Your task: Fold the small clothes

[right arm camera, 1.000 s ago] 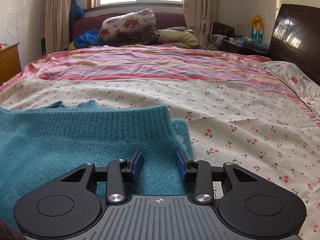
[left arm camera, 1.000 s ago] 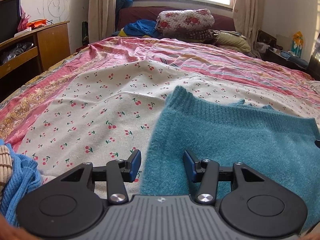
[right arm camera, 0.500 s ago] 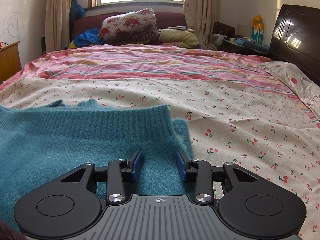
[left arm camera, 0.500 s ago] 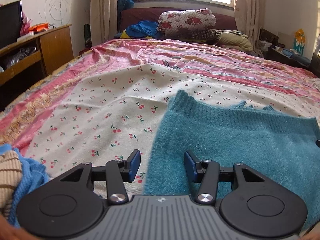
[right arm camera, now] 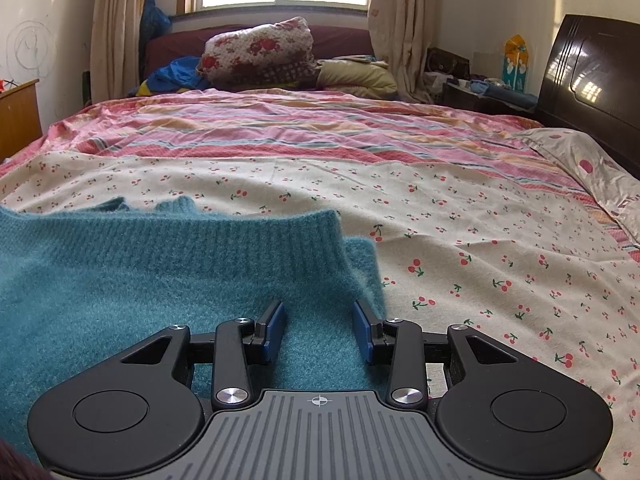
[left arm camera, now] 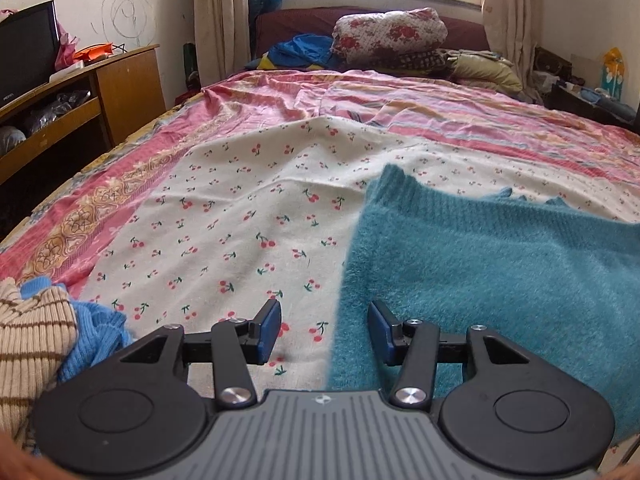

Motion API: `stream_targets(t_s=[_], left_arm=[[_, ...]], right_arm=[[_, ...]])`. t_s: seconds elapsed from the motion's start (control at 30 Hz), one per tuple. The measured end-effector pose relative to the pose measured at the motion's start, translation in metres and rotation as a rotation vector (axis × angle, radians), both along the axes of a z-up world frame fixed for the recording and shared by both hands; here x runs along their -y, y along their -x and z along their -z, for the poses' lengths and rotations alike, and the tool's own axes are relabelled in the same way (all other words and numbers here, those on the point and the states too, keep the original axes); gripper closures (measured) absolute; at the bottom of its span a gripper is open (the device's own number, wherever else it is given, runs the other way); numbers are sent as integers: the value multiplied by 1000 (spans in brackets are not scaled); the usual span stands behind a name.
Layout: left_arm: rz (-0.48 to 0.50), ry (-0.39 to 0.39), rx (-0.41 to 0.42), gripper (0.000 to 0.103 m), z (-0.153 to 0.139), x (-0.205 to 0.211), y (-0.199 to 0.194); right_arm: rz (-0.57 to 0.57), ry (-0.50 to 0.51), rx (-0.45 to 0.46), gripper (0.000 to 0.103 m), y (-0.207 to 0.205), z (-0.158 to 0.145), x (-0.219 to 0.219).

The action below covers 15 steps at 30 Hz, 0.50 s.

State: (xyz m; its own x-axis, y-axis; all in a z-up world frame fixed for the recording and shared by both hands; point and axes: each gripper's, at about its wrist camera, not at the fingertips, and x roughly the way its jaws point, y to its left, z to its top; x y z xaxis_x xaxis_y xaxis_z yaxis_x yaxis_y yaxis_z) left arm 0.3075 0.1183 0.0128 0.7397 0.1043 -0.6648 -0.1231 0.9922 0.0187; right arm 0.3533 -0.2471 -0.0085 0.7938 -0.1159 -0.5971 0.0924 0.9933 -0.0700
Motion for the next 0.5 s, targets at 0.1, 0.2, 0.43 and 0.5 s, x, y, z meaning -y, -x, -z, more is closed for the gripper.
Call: stream_targets(t_s=[0.1,0.2,0.43,0.5], left_arm=[[-8,13,-3,48,1,-1,0],[-18,34,-3,48,1,-5,1],[-19,28,21,48,-8,-10,19],[-17,23,31,49,-10,-12,25]], right_arm=[[-1,5,-2,67,-1,0,0],[-2,15,-12,67,-1,-2,-1],[13,21,-21,62,2,-14,-5],[14,32,-21,60,5,-19,-7]])
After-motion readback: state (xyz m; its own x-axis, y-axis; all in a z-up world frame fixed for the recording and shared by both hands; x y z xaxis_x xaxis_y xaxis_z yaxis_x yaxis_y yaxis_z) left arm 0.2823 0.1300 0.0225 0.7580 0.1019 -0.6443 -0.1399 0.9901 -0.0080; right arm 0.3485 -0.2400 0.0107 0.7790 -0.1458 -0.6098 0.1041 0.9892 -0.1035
